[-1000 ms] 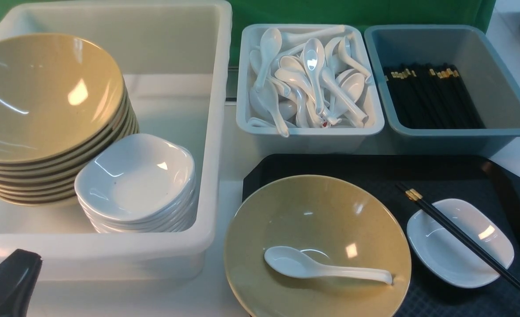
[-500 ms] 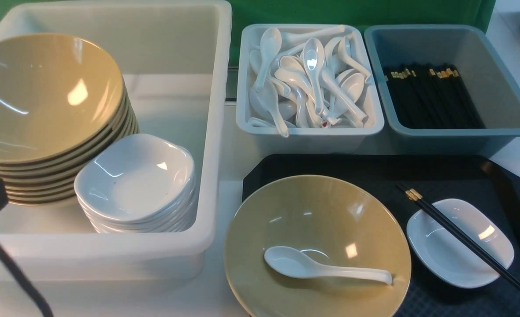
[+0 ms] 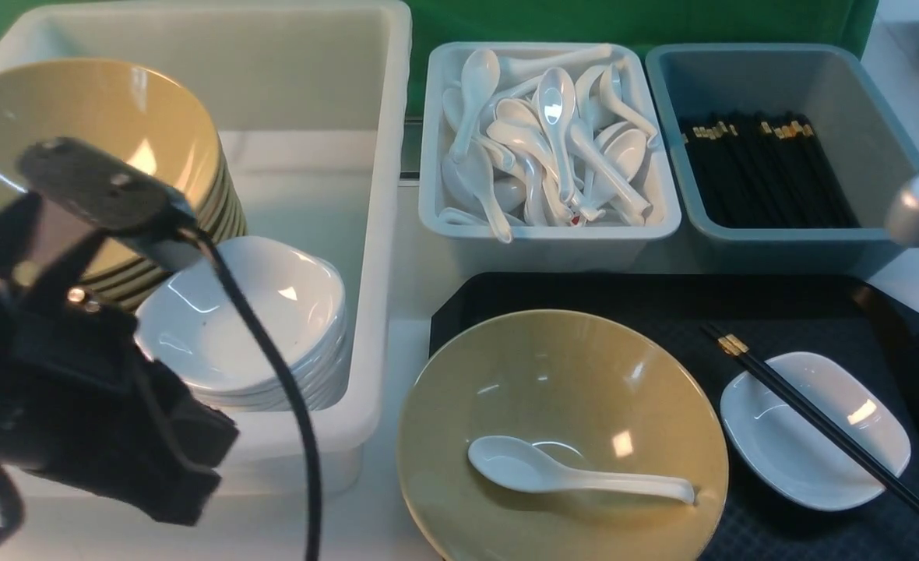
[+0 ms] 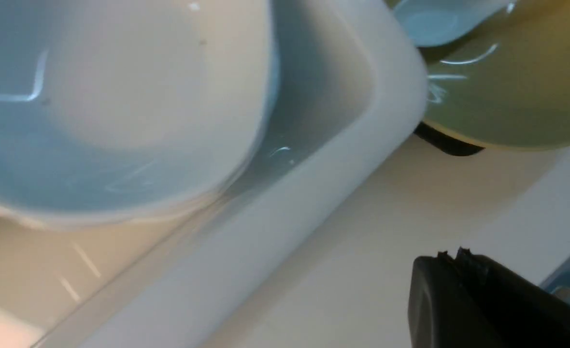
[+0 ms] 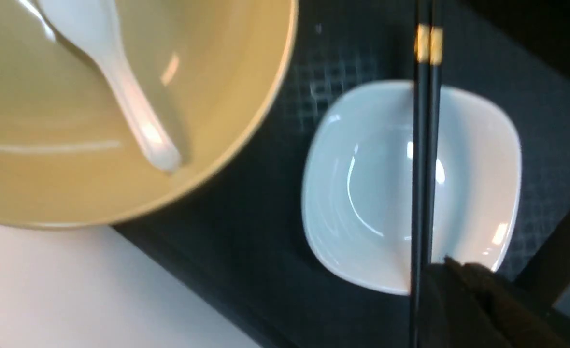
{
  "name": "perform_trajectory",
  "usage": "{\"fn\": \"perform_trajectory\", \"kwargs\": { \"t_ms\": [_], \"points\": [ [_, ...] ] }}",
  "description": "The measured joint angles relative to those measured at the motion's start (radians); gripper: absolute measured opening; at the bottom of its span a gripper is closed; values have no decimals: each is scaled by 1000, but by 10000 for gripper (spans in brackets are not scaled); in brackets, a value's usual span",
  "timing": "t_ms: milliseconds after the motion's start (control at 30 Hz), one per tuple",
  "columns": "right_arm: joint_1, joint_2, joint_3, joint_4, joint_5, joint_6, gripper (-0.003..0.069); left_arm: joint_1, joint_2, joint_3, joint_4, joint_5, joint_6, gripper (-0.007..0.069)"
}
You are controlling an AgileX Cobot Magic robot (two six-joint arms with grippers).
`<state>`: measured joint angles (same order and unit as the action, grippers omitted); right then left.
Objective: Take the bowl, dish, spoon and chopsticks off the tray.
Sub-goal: Use the right arm to grab the chopsticks, then use the right arm to put the chopsticks into the small storage box on the right
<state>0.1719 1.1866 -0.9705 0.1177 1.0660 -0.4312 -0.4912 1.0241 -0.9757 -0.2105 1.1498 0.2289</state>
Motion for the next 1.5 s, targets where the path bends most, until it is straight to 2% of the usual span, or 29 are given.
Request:
{"fn": "perform_trajectory", "kwargs": {
  "t_ms": [33, 167, 233, 267, 300, 333, 400, 533, 633, 733, 800, 867, 1100, 1267, 1333, 1367, 1433, 1500],
  "points": [
    [0, 13, 0, -5, -1, 0, 59, -6, 3, 0, 0, -3, 0, -11],
    [7, 124, 0, -29, -32, -3, 154, -90, 58, 0, -8, -64, 0, -11],
    [7, 192, 0, -41, -75, -14, 273, -133, 89, 0, -33, -118, 0, -11],
    [7, 202, 0, -44, -79, -14, 282, -139, 91, 0, -35, -122, 0, -11],
    [7, 235, 0, -57, -110, -19, 348, -157, 104, 0, -52, -149, 0, -11],
    [7, 257, 0, -70, -134, -22, 383, -169, 113, 0, -64, -161, 1, -11],
    [7, 303, 0, -96, -177, -23, 431, -191, 129, 0, -80, -190, 2, -11],
    [7, 372, -2, -112, -227, -27, 454, -220, 148, 0, -92, -227, 4, -11],
    [7, 452, -3, -118, -247, -30, 443, -237, 157, 0, -93, -261, 14, -11],
    [7, 502, -4, -118, -250, -30, 338, -238, 159, 0, -95, -287, 22, -11],
    [7, 503, -7, -118, -244, -34, 221, -238, 159, 0, -95, -295, 25, -11],
    [7, 501, -14, -118, -232, -35, 142, -238, 159, 0, -95, -298, 25, -11],
    [7, 425, -97, -118, -131, -8, 146, -238, 159, 0, -92, -301, 25, -11],
    [5, 380, -247, -123, -107, 49, 146, -238, 159, 0, -92, -301, 25, -11],
    [-5, 392, -341, -118, -134, 86, 146, -238, 159, 0, -92, -302, 25, -11],
    [-22, 422, -432, -118, -196, 133, 146, -238, 159, 0, -94, -301, 25, -11],
    [-36, 451, -474, -118, -247, 158, 146, -238, 159, 0, -96, -301, 25, -11],
    [-64, 521, -560, -125, -365, 226, 146, -238, 159, 0, -112, -301, 13, -11]
  ]
}}
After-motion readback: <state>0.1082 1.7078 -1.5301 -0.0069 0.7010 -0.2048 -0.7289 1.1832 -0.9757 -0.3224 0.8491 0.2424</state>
